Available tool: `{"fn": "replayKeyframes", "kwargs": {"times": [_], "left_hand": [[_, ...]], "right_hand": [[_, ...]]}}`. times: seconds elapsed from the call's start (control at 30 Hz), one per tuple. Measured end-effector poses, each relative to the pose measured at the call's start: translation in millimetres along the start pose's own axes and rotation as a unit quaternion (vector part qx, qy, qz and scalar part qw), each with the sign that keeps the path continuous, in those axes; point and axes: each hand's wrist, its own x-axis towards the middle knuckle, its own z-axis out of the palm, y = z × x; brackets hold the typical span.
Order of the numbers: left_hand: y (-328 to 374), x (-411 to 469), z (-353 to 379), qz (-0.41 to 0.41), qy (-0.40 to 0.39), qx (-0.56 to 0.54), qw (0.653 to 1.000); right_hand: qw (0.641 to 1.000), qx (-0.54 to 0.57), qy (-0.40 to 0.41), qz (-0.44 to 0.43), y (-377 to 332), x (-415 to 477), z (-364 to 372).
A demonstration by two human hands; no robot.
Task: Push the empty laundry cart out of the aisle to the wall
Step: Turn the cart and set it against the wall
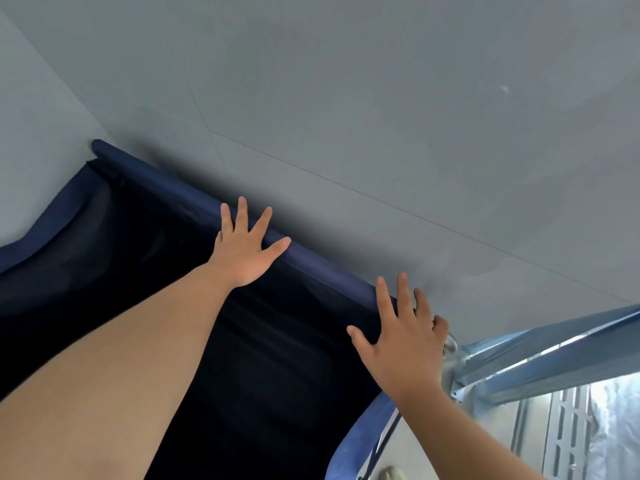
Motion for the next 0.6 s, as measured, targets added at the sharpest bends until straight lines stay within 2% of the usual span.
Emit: {"fn": "replayKeyframes", "kwargs": {"times": [0.17,0.6], "left_hand": [[0,2,3,0.000,0.008,-0.015,1.000],[23,-12,12,0.013,-0.004,0.028,1.000]], "right_hand": [[1.000,-0.005,0.003,-0.005,2,2,0],[1.000,0.000,0.006,-0.007,25,-21,0]]}}
